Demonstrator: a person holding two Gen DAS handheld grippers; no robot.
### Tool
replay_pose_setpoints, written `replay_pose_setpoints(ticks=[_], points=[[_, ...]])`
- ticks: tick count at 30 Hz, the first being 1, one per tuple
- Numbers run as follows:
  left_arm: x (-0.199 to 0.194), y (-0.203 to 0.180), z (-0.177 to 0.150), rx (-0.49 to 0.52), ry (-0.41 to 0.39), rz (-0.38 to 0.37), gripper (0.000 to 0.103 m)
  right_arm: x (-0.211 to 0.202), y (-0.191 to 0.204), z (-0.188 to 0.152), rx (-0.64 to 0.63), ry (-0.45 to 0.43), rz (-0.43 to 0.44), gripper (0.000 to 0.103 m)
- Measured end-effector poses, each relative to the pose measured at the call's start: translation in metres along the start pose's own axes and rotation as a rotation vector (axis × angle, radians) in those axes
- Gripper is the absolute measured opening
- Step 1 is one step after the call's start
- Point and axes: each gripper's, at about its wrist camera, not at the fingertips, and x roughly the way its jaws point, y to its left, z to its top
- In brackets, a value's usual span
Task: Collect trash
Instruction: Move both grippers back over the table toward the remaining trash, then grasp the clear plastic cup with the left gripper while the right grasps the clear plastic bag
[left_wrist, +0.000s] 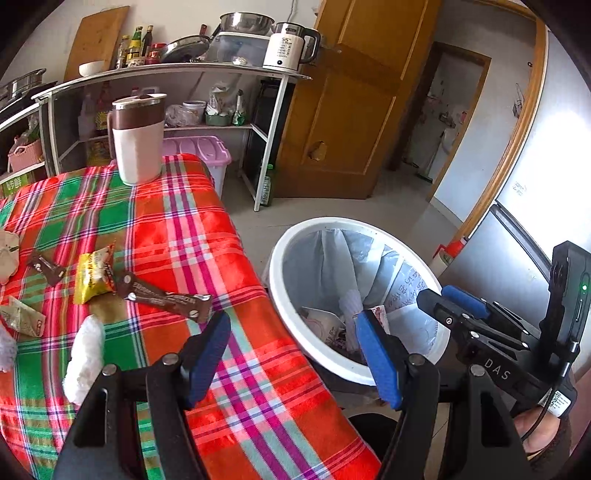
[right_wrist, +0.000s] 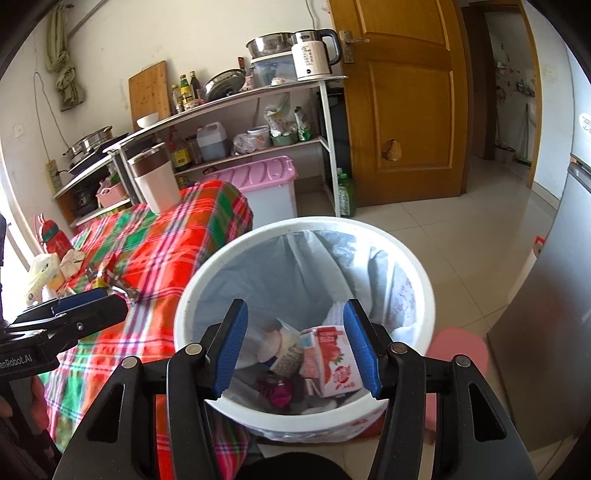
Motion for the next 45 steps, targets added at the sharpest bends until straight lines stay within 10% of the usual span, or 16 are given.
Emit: replay_pose_setpoints(ticks=[45], points=[[-0.119,0.223,-0.078,-0.346,-0.131,0.376,0.074,0.047,0.219,-0.023,-0.224,0.152,0.298,0.055]])
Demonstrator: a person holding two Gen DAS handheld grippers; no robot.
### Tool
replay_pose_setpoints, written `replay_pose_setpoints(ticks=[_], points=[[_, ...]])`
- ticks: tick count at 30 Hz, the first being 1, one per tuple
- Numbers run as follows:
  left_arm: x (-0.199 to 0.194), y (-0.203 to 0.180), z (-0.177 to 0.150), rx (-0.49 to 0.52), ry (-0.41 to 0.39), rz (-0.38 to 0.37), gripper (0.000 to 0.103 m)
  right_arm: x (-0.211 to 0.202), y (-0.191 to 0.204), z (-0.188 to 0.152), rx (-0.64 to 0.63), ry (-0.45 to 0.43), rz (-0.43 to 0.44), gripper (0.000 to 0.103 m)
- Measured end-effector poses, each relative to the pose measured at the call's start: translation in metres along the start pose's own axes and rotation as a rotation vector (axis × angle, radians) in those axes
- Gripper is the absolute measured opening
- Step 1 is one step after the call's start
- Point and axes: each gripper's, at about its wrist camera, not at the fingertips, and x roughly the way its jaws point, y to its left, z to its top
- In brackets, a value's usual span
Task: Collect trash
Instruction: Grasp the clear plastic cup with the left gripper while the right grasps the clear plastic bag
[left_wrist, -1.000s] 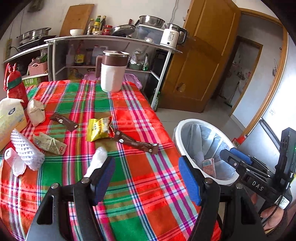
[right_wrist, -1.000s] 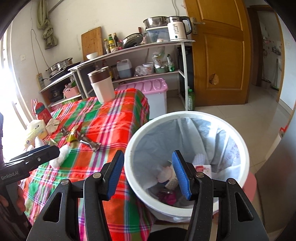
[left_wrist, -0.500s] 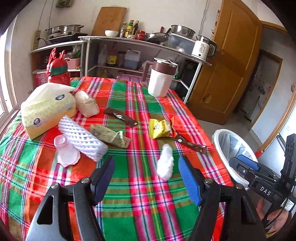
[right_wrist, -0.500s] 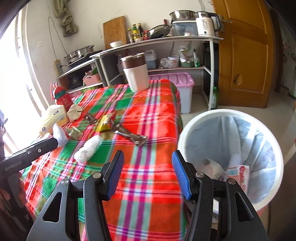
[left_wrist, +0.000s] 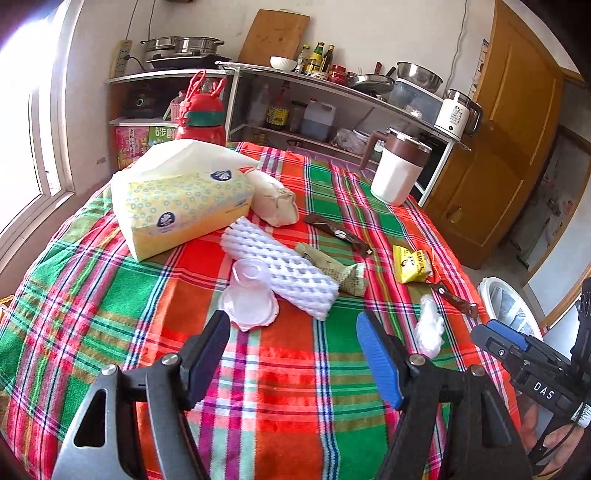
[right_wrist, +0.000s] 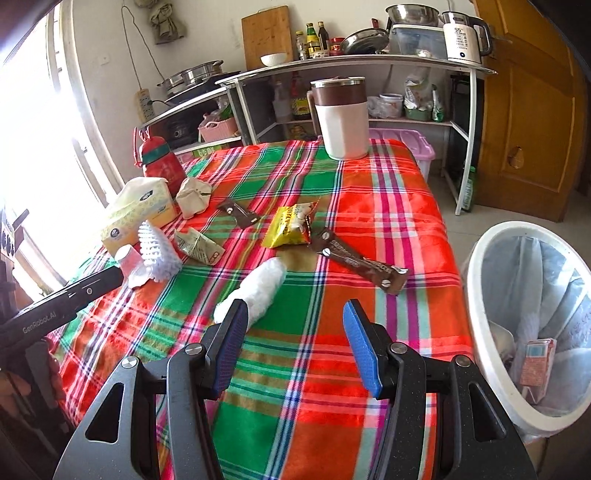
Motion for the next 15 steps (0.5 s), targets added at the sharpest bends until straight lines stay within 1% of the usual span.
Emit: replay_pose_setpoints(ticks=[2,5,8,12,14,15], points=[[0.002,0.008,0.002,-0.002,0.000,0.018,0.074,0.006,0.004,0.002,0.005,0.010,-0.007,0.055],[0.007,0.020,0.005,-0.022,0.014,0.029,0.075,0.015,0.010,0.004,0.013,0.034,0.006,0.055],[0.013,0.028,0.009,-0.027,0.024,0.042,0.075,0.021,0.016,0.007,0.003,0.037,0.000,0.055],[0.025,0.031,0.013,-0.008,0.048,0.062,0.074,0.030,0.018,0.011,0.027,0.051,0.008,0.055],[0.028,0.031,0.014,0.000,0.049,0.058,0.074,0.033,0.019,0.012,0.028,0.059,0.011,0.055],[0.030,0.032,0.015,-0.004,0.055,0.045,0.074,0.036,0.021,0.012,0.027,0.066,0.015,0.055]])
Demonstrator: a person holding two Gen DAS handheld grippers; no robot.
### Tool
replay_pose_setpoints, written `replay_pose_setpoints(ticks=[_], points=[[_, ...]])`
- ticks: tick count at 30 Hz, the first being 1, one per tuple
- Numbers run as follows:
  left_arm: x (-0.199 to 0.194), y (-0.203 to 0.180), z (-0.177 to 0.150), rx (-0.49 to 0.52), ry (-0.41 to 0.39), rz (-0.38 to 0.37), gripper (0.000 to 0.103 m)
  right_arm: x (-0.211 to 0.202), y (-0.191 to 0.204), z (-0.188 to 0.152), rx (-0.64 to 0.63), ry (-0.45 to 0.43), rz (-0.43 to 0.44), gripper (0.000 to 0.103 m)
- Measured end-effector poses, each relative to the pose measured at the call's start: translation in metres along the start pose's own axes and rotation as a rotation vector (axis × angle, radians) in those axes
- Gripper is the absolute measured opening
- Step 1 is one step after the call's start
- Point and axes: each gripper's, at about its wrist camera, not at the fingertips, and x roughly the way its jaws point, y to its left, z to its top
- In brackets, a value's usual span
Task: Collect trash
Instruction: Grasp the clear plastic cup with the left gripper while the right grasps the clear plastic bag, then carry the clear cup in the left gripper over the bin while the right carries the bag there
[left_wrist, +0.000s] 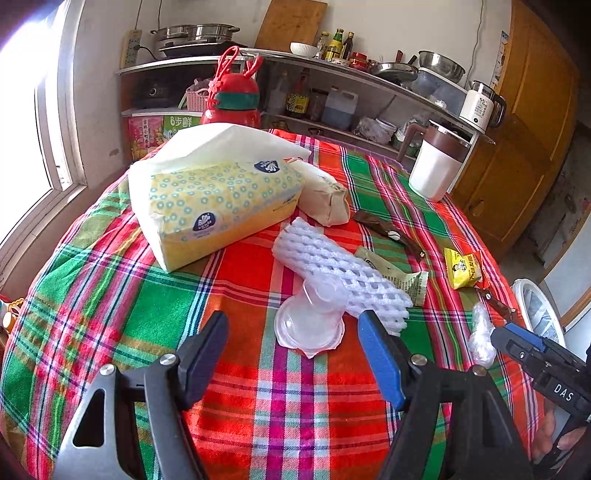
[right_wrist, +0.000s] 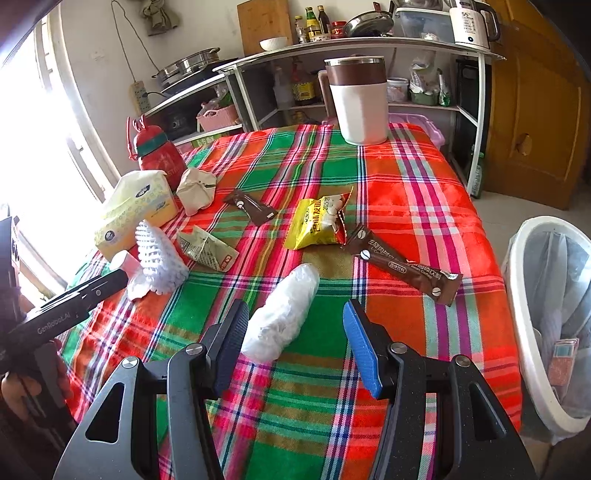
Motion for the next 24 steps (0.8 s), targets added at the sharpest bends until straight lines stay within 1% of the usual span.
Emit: replay_pose_setpoints(ticks=[2,5,9,10,13,15,16,20,24], points=[[0.003,0.001,0.001,-0.010,-0.001,-0.012,0.074,0.003,0.002,0.000,-0.002,0.008,0.003,0.055],[0.005,-0.002,0.003,0.004,-0.007,0.005,0.074,0.006,0.005,0.002,-0.007,0.019,0.007,0.055],[0.009,-0.006,0.006,0.024,-0.002,-0.003,0.070,0.011,0.009,0.003,-0.016,0.033,-0.002,0.045],[0.010,-0.007,0.007,0.028,0.000,-0.008,0.066,0.012,0.010,0.003,-0.019,0.036,-0.007,0.044],[0.013,-0.007,0.007,0.028,0.009,-0.008,0.061,0.013,0.011,0.002,-0.025,0.042,-0.012,0.041],[0.013,-0.007,0.007,0.029,0.012,-0.012,0.057,0.013,0.012,0.002,-0.025,0.044,-0.011,0.032],[0.013,-0.007,0.007,0.029,0.012,-0.015,0.053,0.013,0.012,0.002,-0.025,0.044,-0.014,0.029],[0.013,-0.007,0.007,0.027,0.015,-0.021,0.042,0.012,0.013,0.000,-0.033,0.040,-0.012,0.026],[0.012,-0.007,0.008,0.027,0.006,-0.018,0.035,0.011,0.013,-0.001,-0.033,0.034,-0.008,0.025]])
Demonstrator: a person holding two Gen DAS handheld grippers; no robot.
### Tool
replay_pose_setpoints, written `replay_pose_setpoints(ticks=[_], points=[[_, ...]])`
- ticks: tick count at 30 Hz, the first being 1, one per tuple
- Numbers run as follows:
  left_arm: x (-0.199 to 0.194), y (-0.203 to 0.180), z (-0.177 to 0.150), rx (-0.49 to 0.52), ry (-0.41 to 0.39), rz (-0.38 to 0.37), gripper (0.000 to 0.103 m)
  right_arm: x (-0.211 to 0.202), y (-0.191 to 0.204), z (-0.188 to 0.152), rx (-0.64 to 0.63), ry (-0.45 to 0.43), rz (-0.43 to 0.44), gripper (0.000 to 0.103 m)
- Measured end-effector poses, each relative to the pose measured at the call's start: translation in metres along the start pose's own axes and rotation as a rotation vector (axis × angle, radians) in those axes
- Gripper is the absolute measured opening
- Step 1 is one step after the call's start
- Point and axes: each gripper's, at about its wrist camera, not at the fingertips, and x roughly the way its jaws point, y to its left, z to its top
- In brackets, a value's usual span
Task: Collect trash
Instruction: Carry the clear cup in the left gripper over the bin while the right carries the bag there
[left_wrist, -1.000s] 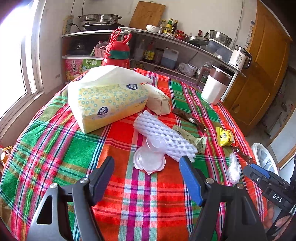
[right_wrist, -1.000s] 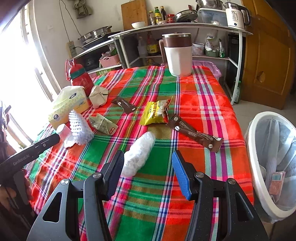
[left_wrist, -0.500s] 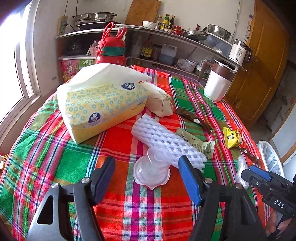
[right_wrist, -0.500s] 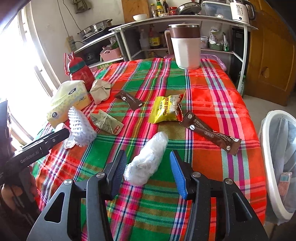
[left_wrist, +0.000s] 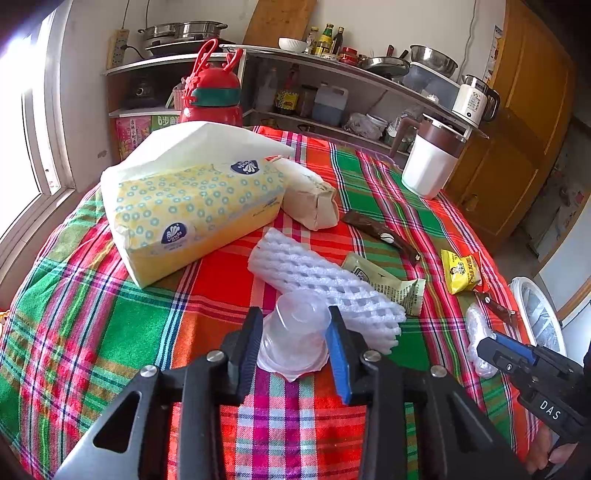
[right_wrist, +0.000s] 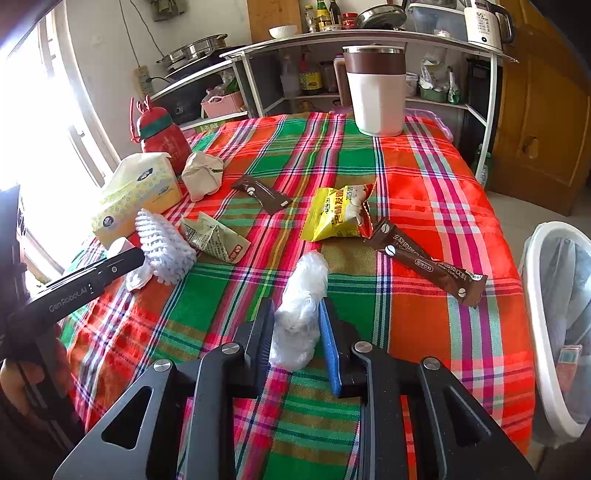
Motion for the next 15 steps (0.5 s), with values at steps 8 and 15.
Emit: replay_pose_setpoints(ticks=[8,15], points=[[-0.005,0.000,-0.002,0.006,-0.008,0.005,0.033,-0.004,-0.001,-0.002,0.009,-0.014,0.001,0.023],[-0.015,-0.006,-0.003,0.021,-0.023,-0.008,0.032,-0.008,-0.002,-0.004,0.015,-0.027,0.007,0.023]])
